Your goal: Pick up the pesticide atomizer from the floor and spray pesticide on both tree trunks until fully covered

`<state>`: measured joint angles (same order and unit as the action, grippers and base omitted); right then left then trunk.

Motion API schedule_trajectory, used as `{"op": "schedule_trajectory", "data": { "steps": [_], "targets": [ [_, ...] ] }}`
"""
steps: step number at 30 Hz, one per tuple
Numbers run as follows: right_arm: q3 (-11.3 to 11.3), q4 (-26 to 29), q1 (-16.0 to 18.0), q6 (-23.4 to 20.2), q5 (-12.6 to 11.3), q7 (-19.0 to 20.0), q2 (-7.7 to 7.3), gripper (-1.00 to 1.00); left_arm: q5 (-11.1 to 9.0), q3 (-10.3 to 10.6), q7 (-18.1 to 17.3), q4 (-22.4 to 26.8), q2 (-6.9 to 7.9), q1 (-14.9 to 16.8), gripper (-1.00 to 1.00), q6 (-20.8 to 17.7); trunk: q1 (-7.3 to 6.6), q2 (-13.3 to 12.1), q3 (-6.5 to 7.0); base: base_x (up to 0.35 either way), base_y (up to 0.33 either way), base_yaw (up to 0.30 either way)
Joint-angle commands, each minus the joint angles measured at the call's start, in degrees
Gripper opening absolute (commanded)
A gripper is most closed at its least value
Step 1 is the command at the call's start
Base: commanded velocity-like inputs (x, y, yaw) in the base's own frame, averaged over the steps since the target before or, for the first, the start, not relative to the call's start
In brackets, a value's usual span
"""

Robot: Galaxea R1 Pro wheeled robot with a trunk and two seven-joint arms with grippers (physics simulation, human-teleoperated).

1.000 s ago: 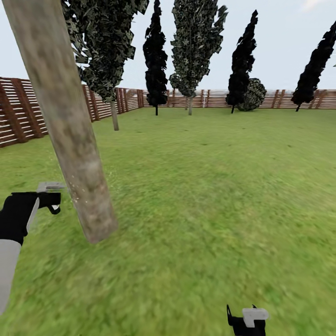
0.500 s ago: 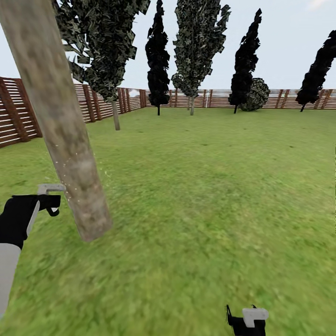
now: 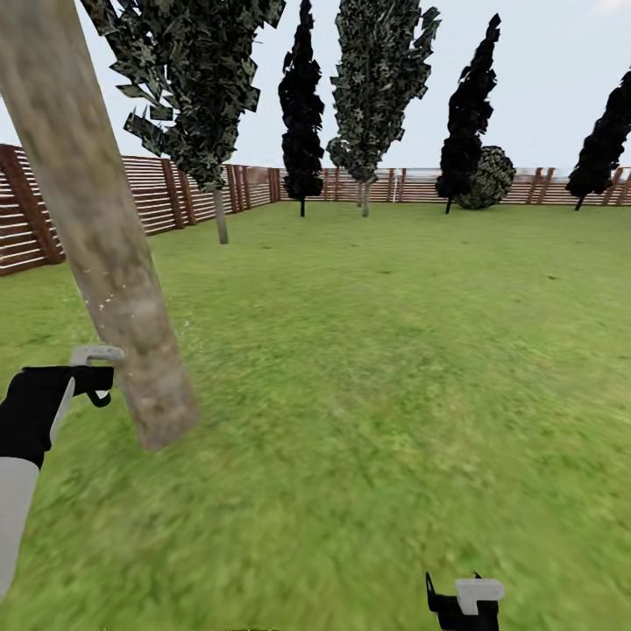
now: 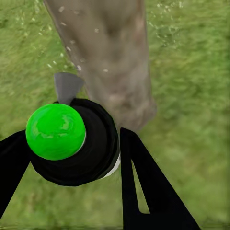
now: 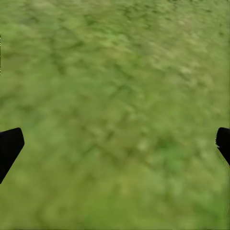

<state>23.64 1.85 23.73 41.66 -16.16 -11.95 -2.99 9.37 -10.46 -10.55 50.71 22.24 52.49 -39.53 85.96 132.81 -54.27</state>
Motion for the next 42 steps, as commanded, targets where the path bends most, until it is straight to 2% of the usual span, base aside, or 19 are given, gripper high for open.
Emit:
{"op": "schedule_trajectory", "data": {
  "steps": [1,10,20,23,25,27,30,33,35,36,38,42],
  "targets": [
    [0.0,0.0,0.0,0.0,0.0,0.0,0.0,1.0,0.0,0.0,0.0,0.0,0.05,0.0,-1.0,0.0,0.0,0.0,0.0,0.0,-0.272,0.268],
    [0.0,0.0,0.0,0.0,0.0,0.0,0.0,1.0,0.2,-0.4,0.1,-4.1,0.58,-0.1,-1.0,0.1,0.0,0.0,0.0,0.008,-0.272,0.178],
    [0.0,0.0,0.0,0.0,0.0,-0.1,0.0,1.0,0.2,0.1,0.3,-4.0,-0.83,0.4,-1.0,-0.1,0.0,0.0,0.0,0.215,-0.159,0.002],
    [0.0,0.0,0.0,-0.1,0.0,-0.1,0.0,1.0,0.3,-0.1,0.3,-4.0,0.89,0.1,-1.0,-0.1,0.0,0.0,0.0,0.024,-0.012,0.0],
    [0.0,0.0,0.0,0.0,0.0,-0.1,0.0,1.0,0.2,-0.2,0.2,-4.3,5.14,0.1,-1.0,-0.2,0.0,0.0,0.0,0.002,-0.001,0.0],
    [0.0,0.0,0.0,0.0,0.0,-0.1,0.0,1.0,0.2,0.0,0.3,-4.8,5.7,0.0,-1.0,-0.1,0.0,0.0,0.0,0.0,0.0,0.0],
    [0.0,0.0,0.0,0.0,0.0,-0.1,0.0,1.0,0.2,0.3,0.3,-8.1,5.32,-0.8,-1.0,0.0,0.0,0.0,0.0,0.0,0.0,0.002],
    [0.0,0.0,0.0,0.0,0.0,-0.1,0.05,1.0,-0.1,0.3,0.3,-8.4,4.49,-1.0,-1.0,0.1,0.0,0.0,0.0,0.014,-0.003,0.198],
    [0.0,0.0,0.0,0.0,0.0,-0.1,0.08,1.0,0.1,0.4,0.5,-8.1,1.97,-1.0,-1.0,0.1,0.0,0.0,0.0,0.181,-0.12,0.204],
    [0.0,0.0,0.0,0.0,0.0,0.0,0.06,1.0,0.1,0.4,1.1,-8.1,1.51,-1.0,-1.0,0.1,0.0,0.0,0.0,0.229,-0.16,0.059],
    [0.0,0.0,0.0,0.0,0.1,0.0,0.05,1.0,0.2,0.4,1.7,-8.1,1.31,-1.0,-1.0,0.1,0.0,0.0,0.0,0.238,-0.168,0.015],
    [0.0,0.0,0.0,0.0,0.1,0.0,0.04,1.0,0.2,-0.2,1.9,-8.0,1.89,-1.0,-1.0,0.2,0.0,0.0,0.0,0.24,-0.17,0.01]
  ]
}}
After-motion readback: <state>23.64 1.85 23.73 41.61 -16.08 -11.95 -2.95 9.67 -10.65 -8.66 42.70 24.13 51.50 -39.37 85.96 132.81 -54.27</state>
